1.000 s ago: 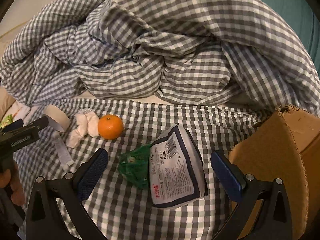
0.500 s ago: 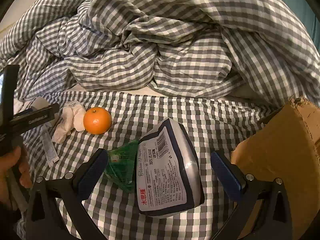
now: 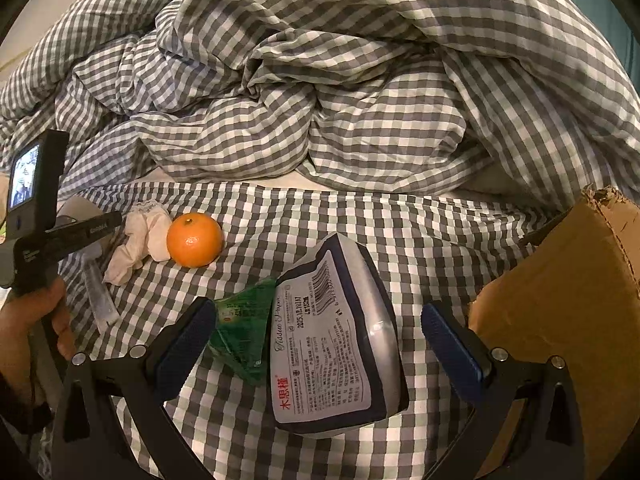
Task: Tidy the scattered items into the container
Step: 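Grasp the beige tape roll with the left gripper while the right gripper approaches the white packet, then close the right gripper on the white tissue packet and lift it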
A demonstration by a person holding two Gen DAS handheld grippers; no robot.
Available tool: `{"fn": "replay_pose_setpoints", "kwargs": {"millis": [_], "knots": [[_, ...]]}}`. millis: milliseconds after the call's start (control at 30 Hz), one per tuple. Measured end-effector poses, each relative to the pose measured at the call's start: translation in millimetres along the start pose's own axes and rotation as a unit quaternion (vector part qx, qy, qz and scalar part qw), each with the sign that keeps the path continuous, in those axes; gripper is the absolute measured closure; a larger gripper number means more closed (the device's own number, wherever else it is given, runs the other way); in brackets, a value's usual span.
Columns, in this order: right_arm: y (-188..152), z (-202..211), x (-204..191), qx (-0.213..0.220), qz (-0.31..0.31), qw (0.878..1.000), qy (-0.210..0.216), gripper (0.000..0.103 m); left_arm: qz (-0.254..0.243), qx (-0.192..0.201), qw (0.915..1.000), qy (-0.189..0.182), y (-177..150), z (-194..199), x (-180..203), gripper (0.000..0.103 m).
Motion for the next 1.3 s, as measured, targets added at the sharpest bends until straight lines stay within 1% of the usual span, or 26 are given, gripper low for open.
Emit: {"fn": "replay_pose_setpoints", "kwargs": {"millis": [233, 433, 633, 700, 767, 800, 933, 1000, 1100, 1133, 1200, 1267, 1300], "knots": [[-4, -2, -4, -0.001, -0.002, 1.000, 0.007, 0.000, -0.011, 0.019, 0.9998, -0.004, 5, 12, -2, 0.097], [-5, -4, -8, -0.002, 0.000, 1.000, 0.011, 0.000, -0.014, 0.039, 0.9991, -0.004, 11, 37, -1, 0.097], [-9, -24, -8, -0.027, 0.010, 1.000, 0.000, 0.000, -0.009, 0.056, 0.9984, -0.005, 14, 62, -6, 0.097], [-11, -30, -7, -0.036, 0.009, 0.999, 0.004, 0.000, -0.004, 0.059, 0.9982, -0.006, 17, 67, -9, 0.097], [-13, -38, -8, -0.052, -0.001, 0.999, 0.017, 0.000, -0.001, 0.061, 0.9981, -0.006, 20, 66, -16, 0.097], [-13, -38, -8, -0.051, -0.007, 0.998, 0.023, 0.000, 0.001, 0.063, 0.9980, -0.006, 21, 68, -17, 0.097], [-8, -24, -23, -0.018, -0.016, 0.998, 0.053, 0.000, 0.005, 0.066, 0.9978, -0.007, 21, 73, -25, 0.097], [-6, -18, -36, -0.005, -0.002, 0.998, 0.063, 0.000, 0.006, 0.067, 0.9977, -0.007, 21, 75, -28, 0.097], [-8, -20, -56, -0.009, 0.027, 0.997, 0.068, 0.001, 0.009, 0.065, 0.9978, -0.007, 20, 76, -31, 0.097], [-8, -21, -59, -0.011, 0.032, 0.997, 0.071, 0.003, 0.010, 0.063, 0.9979, -0.008, 19, 76, -32, 0.097], [-8, -19, -64, -0.004, 0.040, 0.997, 0.072, 0.013, 0.011, 0.063, 0.9979, -0.008, 18, 76, -35, 0.097], [-4, -11, -70, 0.016, 0.043, 0.995, 0.087, 0.036, 0.013, 0.064, 0.9978, -0.008, 17, 77, -38, 0.097], [-2, -6, -72, 0.030, 0.043, 0.994, 0.097, 0.040, 0.014, 0.064, 0.9979, -0.007, 16, 77, -39, 0.097]]}}
Point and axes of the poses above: each gripper's, at about its wrist camera, not at the fingertips, and z roughly against the way its jaws point, x to its right, y to its top, the point moved 8 cm from there along -z, roughly the way its jaws point, and after that the axes turned 8 degrees about y, right-handed, at the moved point
